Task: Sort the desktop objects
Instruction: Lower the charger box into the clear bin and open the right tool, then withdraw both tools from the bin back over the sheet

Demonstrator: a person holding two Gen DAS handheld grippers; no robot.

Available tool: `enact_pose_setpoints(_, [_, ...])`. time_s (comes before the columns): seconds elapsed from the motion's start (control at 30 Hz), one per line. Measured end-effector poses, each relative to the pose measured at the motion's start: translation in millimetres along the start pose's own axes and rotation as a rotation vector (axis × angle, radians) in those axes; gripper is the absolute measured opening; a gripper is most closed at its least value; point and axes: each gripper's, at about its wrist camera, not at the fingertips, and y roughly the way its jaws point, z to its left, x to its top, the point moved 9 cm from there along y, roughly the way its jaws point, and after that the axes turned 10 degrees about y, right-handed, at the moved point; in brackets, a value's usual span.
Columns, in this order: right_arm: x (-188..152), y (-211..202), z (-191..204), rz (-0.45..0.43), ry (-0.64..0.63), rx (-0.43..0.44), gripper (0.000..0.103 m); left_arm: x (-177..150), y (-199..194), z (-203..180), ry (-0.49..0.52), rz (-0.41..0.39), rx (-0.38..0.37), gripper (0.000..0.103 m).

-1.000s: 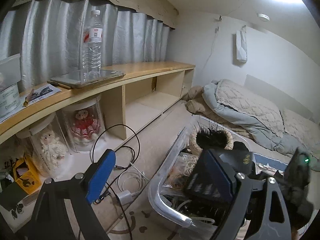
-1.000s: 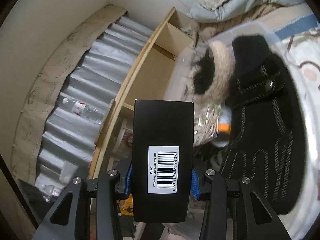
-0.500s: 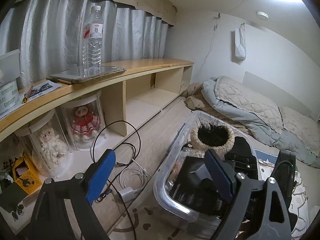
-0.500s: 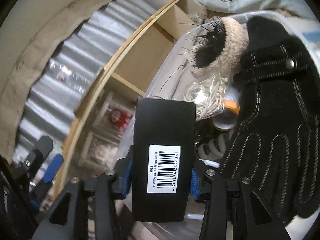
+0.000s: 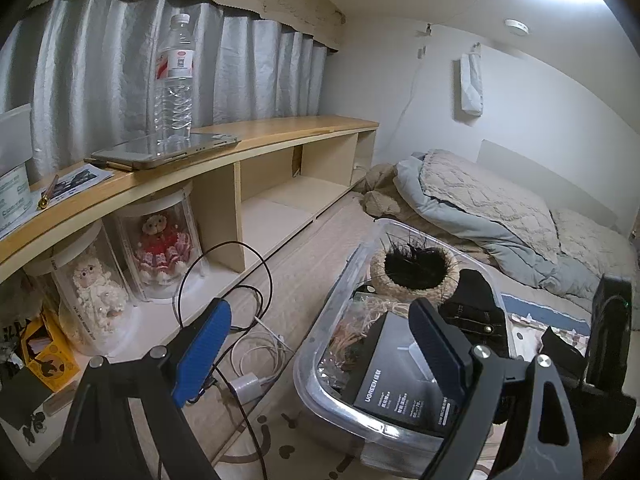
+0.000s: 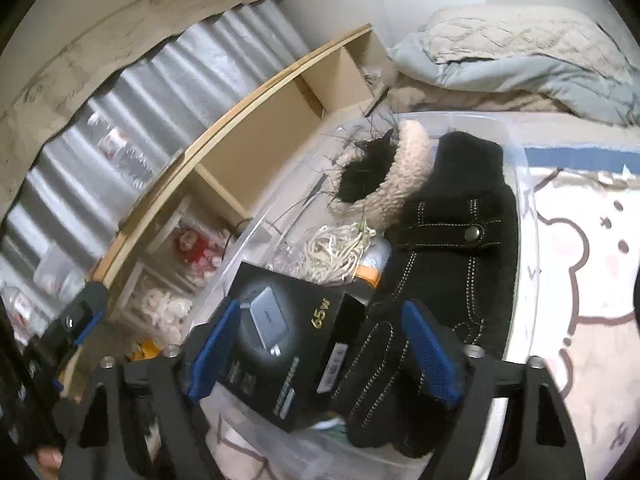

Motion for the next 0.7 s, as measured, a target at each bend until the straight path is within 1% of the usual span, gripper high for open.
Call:
enact_pose_setpoints(0.03, [-5.3,3.6,1.6,0.035,-0.031,-0.012,0.049,0.1,0.3,-0.9,0.002,0.000,-0.001,0.091])
enact_pose_setpoints(0.07, [-10.8,8.1,0.9,0.069,-0.050,-0.039,0.042,0.2,0.6,-1.4,0.004,0.001,-0.003,0.091])
enact_pose_setpoints(0.1, [-20.0,15.8,-1.2,0.115,-0.062,-0.072,0.039,0.3,0.7,-2.0,0.005,0.001,-0.005,0.091])
enact_pose_setpoints(0.13, [-26.7,20.3,-2.1,0.143,-0.067,-0.076,0.035,0.4,0.7,-2.7,0.006,0.001,-0.007,0.091])
enact_pose_setpoints(0.17, [-33.0,23.1,-1.9,0.159,-0.073,-0.070,0.035,0.4,0.5,-3.4,0.008,0.000,-0.007,0.091])
enact_pose_setpoints(0.23, [-38.2,27.4,7.4,0.155,-0.100,-0.052,0.035,0.0,0.4,-3.2,0.008,-0.001,-0.004,0.091])
enact_pose_setpoints(0.27, [-40.3,31.0,12.8,0.154,-0.120,-0.060,0.035,-0.5,-0.2,-2.7,0.007,0.000,-0.004,0.091])
enact_pose_setpoints(0.33, [-48.1,42.5,22.0,0.181,-0.157,-0.061,0.035,-1.4,0.6,-1.5,0.001,0.003,-0.007,0.091])
enact_pose_setpoints(0.37, [-52.1,47.9,24.2,0.192,-0.170,-0.067,0.035,-2.4,1.1,-0.8,0.000,0.006,-0.007,0.091])
enact_pose_setpoints(0.4, [-54.7,53.5,25.8,0.182,-0.187,-0.076,0.035,-2.9,1.2,0.0,0.000,0.007,-0.006,0.091])
enact_pose_setpoints(0.43, [-57.2,58.3,25.7,0.197,-0.192,-0.080,0.035,-3.3,1.3,0.3,0.002,0.008,-0.003,0.091])
enact_pose_setpoints(0.47, [-61.9,62.7,23.6,0.229,-0.178,-0.074,0.036,-3.5,1.2,0.6,0.003,0.008,-0.001,0.091])
enact_pose_setpoints(0.53, [-62.1,67.5,17.3,0.250,-0.107,-0.025,0.037,-3.9,1.0,0.8,0.001,0.008,0.001,0.091])
enact_pose_setpoints(0.6, [-61.2,64.7,15.2,0.248,-0.103,-0.009,0.037,-4.2,1.8,0.7,-0.003,0.010,0.000,0.091])
enact_pose_setpoints(0.7, [-62.5,60.4,15.0,0.256,-0.102,-0.009,0.037,-4.0,1.5,0.2,-0.004,0.010,-0.003,0.091])
